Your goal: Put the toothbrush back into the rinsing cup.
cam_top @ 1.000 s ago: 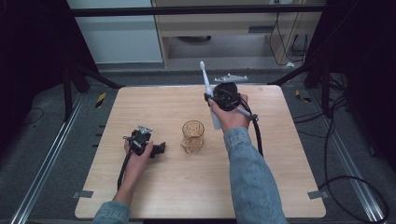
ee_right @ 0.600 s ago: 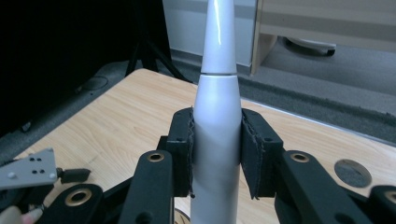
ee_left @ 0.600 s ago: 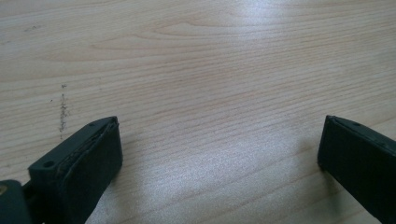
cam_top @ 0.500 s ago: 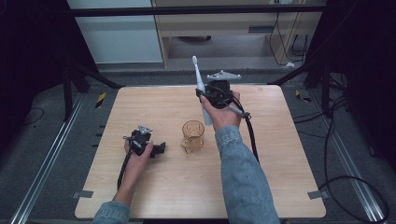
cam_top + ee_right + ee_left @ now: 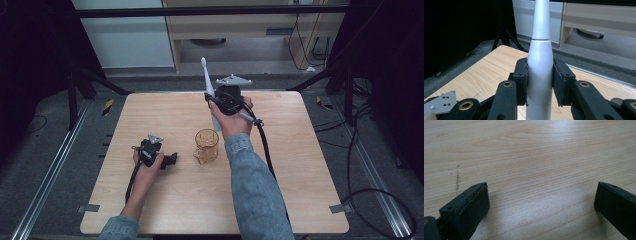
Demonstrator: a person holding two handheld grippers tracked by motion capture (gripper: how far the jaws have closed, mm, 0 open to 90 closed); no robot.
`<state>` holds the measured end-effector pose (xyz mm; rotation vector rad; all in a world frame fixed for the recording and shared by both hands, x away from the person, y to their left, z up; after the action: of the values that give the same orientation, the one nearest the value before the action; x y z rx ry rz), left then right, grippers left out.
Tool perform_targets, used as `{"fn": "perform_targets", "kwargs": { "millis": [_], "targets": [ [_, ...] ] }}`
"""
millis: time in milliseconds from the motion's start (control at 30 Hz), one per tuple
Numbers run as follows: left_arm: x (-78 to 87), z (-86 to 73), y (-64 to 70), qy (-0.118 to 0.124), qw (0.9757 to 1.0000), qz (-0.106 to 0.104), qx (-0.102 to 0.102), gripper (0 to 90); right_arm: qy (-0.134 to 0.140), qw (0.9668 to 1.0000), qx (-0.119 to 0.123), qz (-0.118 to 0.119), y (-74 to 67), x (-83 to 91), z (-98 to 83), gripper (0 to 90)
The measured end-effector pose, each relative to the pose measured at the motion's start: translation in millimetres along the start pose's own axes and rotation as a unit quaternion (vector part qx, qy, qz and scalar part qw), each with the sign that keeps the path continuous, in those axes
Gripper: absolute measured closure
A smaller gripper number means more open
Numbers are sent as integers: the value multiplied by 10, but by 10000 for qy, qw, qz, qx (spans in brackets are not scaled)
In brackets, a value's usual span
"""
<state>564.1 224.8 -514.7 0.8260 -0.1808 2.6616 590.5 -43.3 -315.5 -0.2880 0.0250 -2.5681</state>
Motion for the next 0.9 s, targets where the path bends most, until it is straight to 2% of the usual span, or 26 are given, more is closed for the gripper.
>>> {"fn": "perform_targets", "kwargs": {
  "millis": [300, 900],
  "targets": [
    [0, -1, -2, 3, 10000, -10, -9, 0, 12, 10000, 63, 64, -68, -70, -76, 670],
    [-1, -1, -1, 8, 10000, -8, -4, 0, -41, 9999, 43, 104, -93, -129, -232, 670]
  ]
}}
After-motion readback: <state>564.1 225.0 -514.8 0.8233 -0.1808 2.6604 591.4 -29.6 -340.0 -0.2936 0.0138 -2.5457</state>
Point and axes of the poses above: each handheld gripper's, and its own axes: x roughly backward along the jaws, z roughly out of its top, y roughly to its right, the point moved 1 cm from there along -x, roughly forward along the jaws, and after that the axes turned 10 degrees about y, right-handed, at the moved point
